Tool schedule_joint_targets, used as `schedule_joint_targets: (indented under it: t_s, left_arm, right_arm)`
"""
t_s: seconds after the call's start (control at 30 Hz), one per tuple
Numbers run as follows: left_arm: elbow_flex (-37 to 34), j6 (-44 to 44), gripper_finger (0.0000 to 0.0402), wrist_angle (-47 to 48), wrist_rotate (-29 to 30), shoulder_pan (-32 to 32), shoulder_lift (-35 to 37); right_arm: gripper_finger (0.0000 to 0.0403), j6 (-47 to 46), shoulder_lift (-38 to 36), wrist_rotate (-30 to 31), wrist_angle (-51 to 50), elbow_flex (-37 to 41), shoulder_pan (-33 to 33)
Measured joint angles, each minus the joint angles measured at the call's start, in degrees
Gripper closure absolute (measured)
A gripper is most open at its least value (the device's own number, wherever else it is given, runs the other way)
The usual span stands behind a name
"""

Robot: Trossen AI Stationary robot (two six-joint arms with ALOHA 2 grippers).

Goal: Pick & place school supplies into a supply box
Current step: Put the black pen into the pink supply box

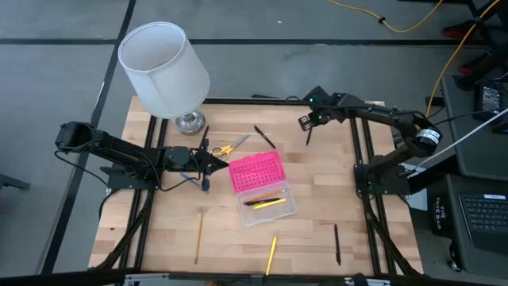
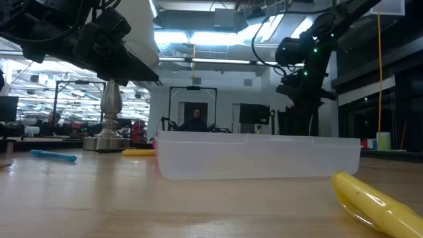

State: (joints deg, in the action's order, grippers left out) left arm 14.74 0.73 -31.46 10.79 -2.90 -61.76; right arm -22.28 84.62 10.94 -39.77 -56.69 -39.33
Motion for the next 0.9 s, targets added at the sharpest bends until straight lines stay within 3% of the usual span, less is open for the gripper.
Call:
schedule_joint_targets:
  t_s: [0.3, 0.5, 0.7, 0.9]
  left_arm:
    - [0.0, 0.0, 0.0398, 0.0, 0.0, 0.0, 0.0]
    - [0.0, 0.0, 0.0398, 0.0, 0.0, 0.0, 0.0]
    - [0.0, 0.0, 0.0398, 0.0, 0.0, 0.0, 0.0]
    - [0.0, 0.0, 0.0397, 0.0, 0.0, 0.0, 0.0]
  right_arm:
    - [0.0334, -2.1, 1.0, -2.1, 0.9, 0.0, -5.6]
    - [0.0334, -4.6, 4.7, -2.6, 1.1, 0.0, -5.7]
    - [0.0334, -6.1, 9.0, -8.1, 1.5, 0.0, -5.9]
    - [0.0334, -6.8, 11.7, -8.1, 3.5, 0.0, -6.4]
